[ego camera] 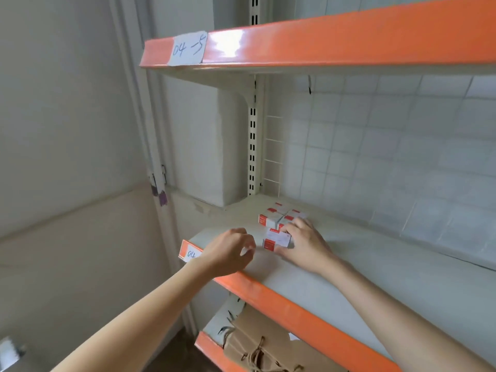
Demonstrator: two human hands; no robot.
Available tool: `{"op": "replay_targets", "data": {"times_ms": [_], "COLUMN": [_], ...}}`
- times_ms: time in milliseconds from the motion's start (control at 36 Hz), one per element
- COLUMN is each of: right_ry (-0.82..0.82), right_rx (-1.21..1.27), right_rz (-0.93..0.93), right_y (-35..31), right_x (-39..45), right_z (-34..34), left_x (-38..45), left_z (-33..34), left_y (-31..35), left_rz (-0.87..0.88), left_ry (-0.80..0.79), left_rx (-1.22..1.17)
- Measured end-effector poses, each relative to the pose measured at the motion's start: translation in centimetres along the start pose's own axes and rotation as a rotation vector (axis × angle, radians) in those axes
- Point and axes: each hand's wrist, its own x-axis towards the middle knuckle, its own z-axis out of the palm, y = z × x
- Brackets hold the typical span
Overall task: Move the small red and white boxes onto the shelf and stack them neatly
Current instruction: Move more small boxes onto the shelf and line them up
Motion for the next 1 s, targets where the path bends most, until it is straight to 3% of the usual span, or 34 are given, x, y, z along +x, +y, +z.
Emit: {"op": "replay_targets", "data": {"times_ms": [278,528,778,1000], "right_ry": [0.128,0.108,0.102,0.078], "right_rx": [-0.139,-0.175,-0.186,-0.252], "right_rz": [0.145,0.220,0.251,0.400], "right_y": [-2.2,-2.9,-1.7,0.3], "right_x": [3.9,3.2,-0.9,-8.6], "right_z": [2.5,3.1,0.3,-3.5], "left_x": [4.0,5.6,6.6,6.9], "left_z": [-0.1,0.8,2.0,3.4], "left_y": [-5.5,-6.8,-3.2,4.4], "left_rz": [0.166,0.331,0.588,0.732], "left_ry": [-0.037,-0.023,-0.014,-0.054], "left_rx": [-0.029,-0.024,-0.043,-0.007]}}
